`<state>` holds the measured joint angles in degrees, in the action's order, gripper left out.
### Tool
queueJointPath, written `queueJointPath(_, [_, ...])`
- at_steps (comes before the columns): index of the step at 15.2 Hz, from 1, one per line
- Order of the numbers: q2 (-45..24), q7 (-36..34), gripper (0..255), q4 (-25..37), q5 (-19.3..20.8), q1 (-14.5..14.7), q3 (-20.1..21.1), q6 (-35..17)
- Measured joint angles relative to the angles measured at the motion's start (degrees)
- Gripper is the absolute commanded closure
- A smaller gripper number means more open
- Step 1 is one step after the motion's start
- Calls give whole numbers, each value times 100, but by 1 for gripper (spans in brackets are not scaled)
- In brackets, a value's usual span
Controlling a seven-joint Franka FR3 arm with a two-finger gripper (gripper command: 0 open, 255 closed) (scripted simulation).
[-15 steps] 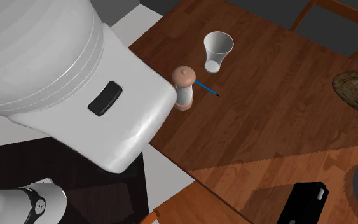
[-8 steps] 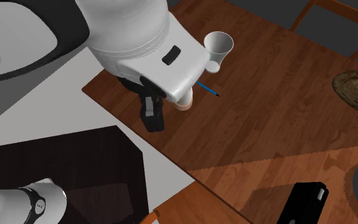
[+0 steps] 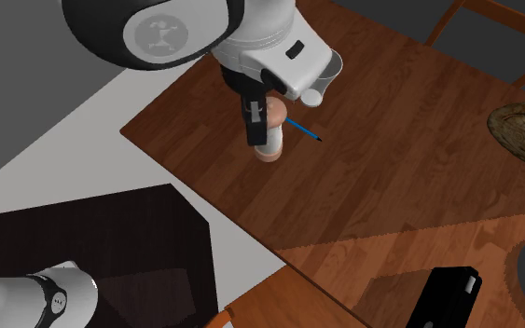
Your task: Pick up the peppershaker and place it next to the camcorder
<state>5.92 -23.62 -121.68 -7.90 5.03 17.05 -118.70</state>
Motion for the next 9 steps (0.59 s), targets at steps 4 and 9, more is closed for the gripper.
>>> queueJointPath(4, [-685,-410,0,398,114,118,162,-241])
queueJointPath(9, [-945,-505,0,296,174,166,199,-595])
